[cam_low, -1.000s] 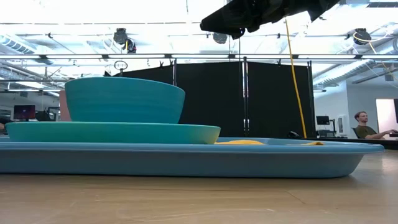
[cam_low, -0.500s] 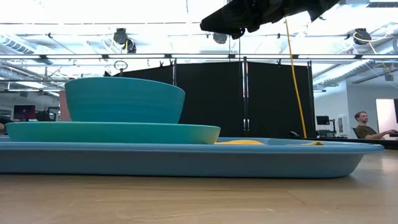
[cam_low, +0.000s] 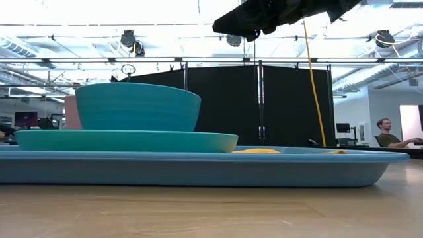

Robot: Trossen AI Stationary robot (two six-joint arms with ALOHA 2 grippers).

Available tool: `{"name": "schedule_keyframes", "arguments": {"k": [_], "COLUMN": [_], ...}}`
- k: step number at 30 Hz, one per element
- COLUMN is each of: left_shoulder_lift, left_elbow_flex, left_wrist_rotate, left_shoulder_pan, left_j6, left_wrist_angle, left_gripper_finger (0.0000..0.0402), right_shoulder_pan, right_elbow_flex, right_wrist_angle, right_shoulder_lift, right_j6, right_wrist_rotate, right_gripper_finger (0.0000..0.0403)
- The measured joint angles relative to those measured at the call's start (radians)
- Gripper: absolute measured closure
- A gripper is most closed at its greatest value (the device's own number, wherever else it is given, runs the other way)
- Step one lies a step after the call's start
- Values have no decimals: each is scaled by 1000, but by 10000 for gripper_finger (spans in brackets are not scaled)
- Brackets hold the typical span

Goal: Set up tray
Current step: Put the yellow knife in the left of the yellow napkin

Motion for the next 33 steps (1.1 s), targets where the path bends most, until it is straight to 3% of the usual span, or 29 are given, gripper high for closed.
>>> {"name": "schedule_keyframes", "arguments": {"k": [5,12,20,33], "left_shoulder_lift": [2,3,4,-41], "left_elbow_flex": [-1,-2,-2,2], "left_wrist_rotate": [4,4,-7,-66], "left_shoulder_pan": [0,0,-1,-15], "left_j6": [0,5,22,-1], "left_wrist_angle": [7,13,2,-152], "left_gripper_finger": [257,335,336,336], "right_shoulder_pan": [0,0,0,0], "right_elbow_flex": [0,0,0,0], "right_wrist_angle": [0,0,0,0], "right_shoulder_lift": [0,0,0,0], "right_j6": [3,3,3,2], "right_wrist_rotate": [0,0,0,0], "right_gripper_finger": [314,314,314,314]}}
